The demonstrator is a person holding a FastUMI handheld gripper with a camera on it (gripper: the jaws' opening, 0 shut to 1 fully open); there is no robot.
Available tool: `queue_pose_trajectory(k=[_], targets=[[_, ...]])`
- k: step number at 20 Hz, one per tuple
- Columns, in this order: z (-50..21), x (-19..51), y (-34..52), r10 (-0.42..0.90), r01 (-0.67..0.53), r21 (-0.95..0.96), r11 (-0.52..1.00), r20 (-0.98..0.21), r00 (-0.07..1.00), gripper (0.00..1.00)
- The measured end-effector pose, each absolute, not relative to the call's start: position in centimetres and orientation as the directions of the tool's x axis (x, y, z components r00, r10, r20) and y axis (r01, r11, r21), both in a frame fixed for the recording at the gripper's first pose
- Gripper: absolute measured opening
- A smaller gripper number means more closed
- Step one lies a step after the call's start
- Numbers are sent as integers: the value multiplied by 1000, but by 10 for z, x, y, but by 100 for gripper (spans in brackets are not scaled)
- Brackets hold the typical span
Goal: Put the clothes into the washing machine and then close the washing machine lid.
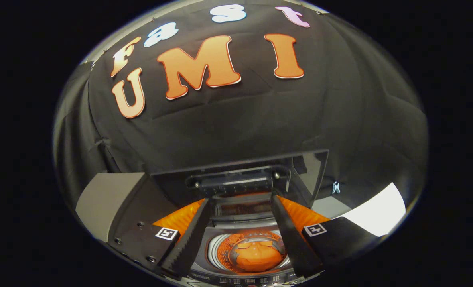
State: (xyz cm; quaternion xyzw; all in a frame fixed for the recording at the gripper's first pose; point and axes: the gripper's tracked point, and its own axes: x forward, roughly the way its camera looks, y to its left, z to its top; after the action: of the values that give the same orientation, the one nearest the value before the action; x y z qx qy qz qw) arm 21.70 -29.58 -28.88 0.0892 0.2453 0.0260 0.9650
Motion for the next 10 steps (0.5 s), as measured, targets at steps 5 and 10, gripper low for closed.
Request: queue_pose_trajectory(k=[5,10], targets=[[-252,264,-289,104,-38,169,985,-404,909,99],[-268,322,-284,85,-41,108,993,-434,897,98]])
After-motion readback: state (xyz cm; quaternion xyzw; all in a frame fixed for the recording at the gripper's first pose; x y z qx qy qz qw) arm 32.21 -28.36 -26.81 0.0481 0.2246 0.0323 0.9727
